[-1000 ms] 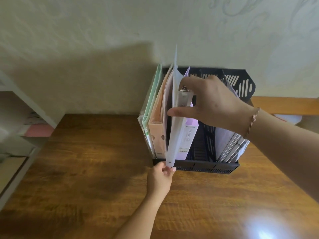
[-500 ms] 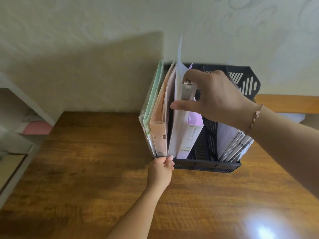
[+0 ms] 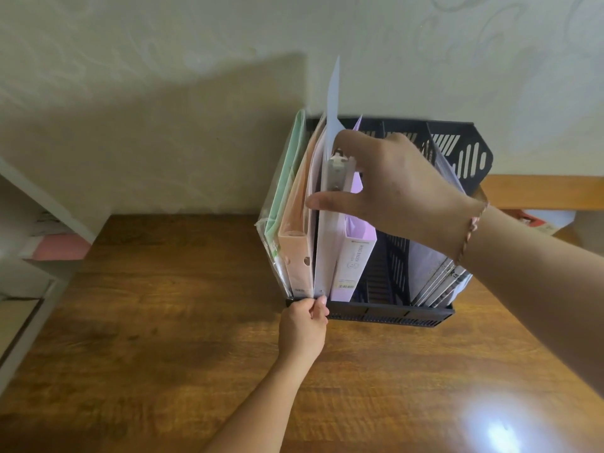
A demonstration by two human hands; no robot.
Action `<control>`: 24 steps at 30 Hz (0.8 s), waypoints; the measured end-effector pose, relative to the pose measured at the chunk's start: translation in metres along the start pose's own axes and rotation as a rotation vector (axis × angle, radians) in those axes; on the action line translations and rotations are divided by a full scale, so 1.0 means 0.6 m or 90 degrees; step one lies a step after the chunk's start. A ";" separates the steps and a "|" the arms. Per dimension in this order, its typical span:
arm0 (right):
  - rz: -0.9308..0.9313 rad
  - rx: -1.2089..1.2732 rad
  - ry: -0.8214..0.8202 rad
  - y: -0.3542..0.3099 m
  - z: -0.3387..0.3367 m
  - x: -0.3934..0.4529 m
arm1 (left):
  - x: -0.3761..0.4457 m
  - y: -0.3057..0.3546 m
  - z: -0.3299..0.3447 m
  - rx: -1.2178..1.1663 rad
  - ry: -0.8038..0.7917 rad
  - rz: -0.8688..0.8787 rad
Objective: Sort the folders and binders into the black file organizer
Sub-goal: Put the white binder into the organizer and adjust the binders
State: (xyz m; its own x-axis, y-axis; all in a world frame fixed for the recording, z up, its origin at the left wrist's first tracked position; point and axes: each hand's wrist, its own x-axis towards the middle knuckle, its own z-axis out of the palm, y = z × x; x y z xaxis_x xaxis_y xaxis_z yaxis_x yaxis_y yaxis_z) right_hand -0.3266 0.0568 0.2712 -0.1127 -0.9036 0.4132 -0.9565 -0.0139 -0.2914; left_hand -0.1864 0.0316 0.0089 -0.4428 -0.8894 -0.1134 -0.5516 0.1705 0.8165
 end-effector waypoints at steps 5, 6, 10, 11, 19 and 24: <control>0.023 -0.036 0.002 -0.006 0.002 -0.003 | -0.001 0.004 -0.012 0.018 -0.022 0.041; 0.030 -0.058 0.012 -0.009 0.003 -0.004 | -0.003 0.007 -0.023 0.014 -0.020 0.064; 0.170 -0.067 0.148 -0.039 0.034 -0.014 | -0.016 0.026 -0.098 -0.116 0.104 0.314; 0.223 -0.076 0.181 -0.047 0.043 -0.015 | -0.019 0.037 -0.120 -0.146 0.149 0.391; 0.294 -0.044 0.239 -0.058 0.058 -0.030 | 0.013 0.185 -0.248 -0.120 0.255 0.693; 0.248 -0.053 0.442 -0.085 -0.036 -0.047 | 0.104 0.292 -0.318 -0.015 -0.008 0.575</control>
State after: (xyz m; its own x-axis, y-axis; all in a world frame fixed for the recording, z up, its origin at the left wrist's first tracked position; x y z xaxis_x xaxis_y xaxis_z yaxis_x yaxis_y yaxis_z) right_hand -0.2807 0.0920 0.2931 -0.5584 -0.3644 0.7452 -0.8277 0.3043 -0.4715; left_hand -0.1758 -0.0748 0.2532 -0.7083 -0.4164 0.5700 0.0246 0.7924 0.6095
